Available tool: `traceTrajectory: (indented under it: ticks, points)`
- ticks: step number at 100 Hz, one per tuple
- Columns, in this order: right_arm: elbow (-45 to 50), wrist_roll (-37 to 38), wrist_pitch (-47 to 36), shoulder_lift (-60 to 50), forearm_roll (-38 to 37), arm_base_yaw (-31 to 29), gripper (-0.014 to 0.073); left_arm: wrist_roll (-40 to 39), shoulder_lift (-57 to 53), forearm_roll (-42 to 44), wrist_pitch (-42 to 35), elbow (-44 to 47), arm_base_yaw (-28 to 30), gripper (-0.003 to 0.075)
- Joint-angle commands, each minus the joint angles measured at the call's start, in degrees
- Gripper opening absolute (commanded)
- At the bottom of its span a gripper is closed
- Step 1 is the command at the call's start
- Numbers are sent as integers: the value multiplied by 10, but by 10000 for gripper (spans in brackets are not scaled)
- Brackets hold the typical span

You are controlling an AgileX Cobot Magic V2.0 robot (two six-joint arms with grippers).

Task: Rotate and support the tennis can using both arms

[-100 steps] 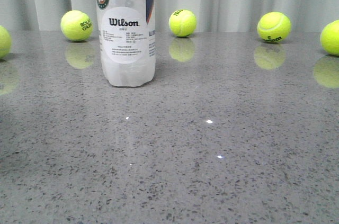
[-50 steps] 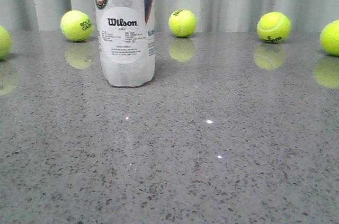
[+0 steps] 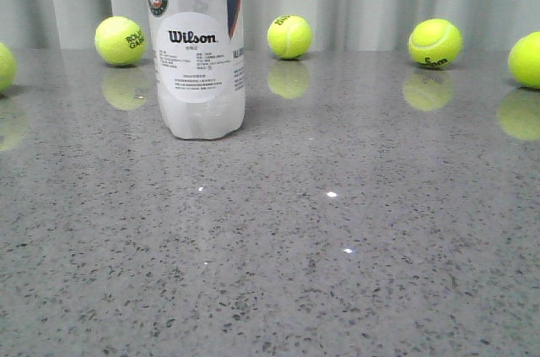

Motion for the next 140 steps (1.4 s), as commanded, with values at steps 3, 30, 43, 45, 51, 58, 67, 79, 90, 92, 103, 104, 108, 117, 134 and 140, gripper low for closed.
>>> traceTrajectory:
  ticks: [3, 30, 43, 45, 51, 58, 67, 79, 90, 92, 103, 104, 108, 117, 134, 140]
  points:
    - [-13, -2, -46, 3, -5, -2, -61, -3, -20, 0, -54, 25, 2, -19]
    - [-13, -2, -46, 3, -5, -2, -61, -3, -20, 0, -54, 25, 2, -19]
    - [-13, -2, -46, 3, -5, -2, -61, -3, -20, 0, -54, 25, 2, -19]
    - [-13, -2, -46, 3, -5, -2, -61, -3, -20, 0, -54, 25, 2, -19]
    - [-13, -2, -46, 3, -5, -2, -61, -3, -20, 0, -54, 25, 2, -18]
    - [-13, -2, -46, 3, -5, -2, -61, -3, -20, 0, -54, 25, 2, -18]
    - [-13, -2, -46, 3, -5, -2, -61, -3, -20, 0, -54, 25, 2, -18]
    - [-11, -29, -43, 3, -48, -2, -61, -3, -20, 0, -54, 25, 2, -18]
    - [-10, -33, -48, 3, -71, -2, -61, -3, -20, 0, -54, 25, 2, -19]
    - [-10, -33, -53, 3, -71, -2, -61, -3, -20, 0, -54, 25, 2, -19]
    - [-10, -33, -64, 3, -71, -2, -61, -3, -20, 0, -54, 25, 2, -19]
    - [-10, -33, -64, 3, -71, -2, -61, -3, -20, 0, -54, 25, 2, -18]
    - [-10, -32, -70, 3, -71, -2, -61, -3, -20, 0, -54, 25, 2, -19]
    - [-2, -32, -120, 8, -71, -4, -61, -3, -20, 0, -54, 25, 2, -19]
    - [75, 0, -288, 10, -70, -77, -61, -3, -20, 0, -54, 25, 2, -19]
    - [110, 18, -317, -16, -70, -117, -61, -3, -20, 0, -54, 25, 2, -19]
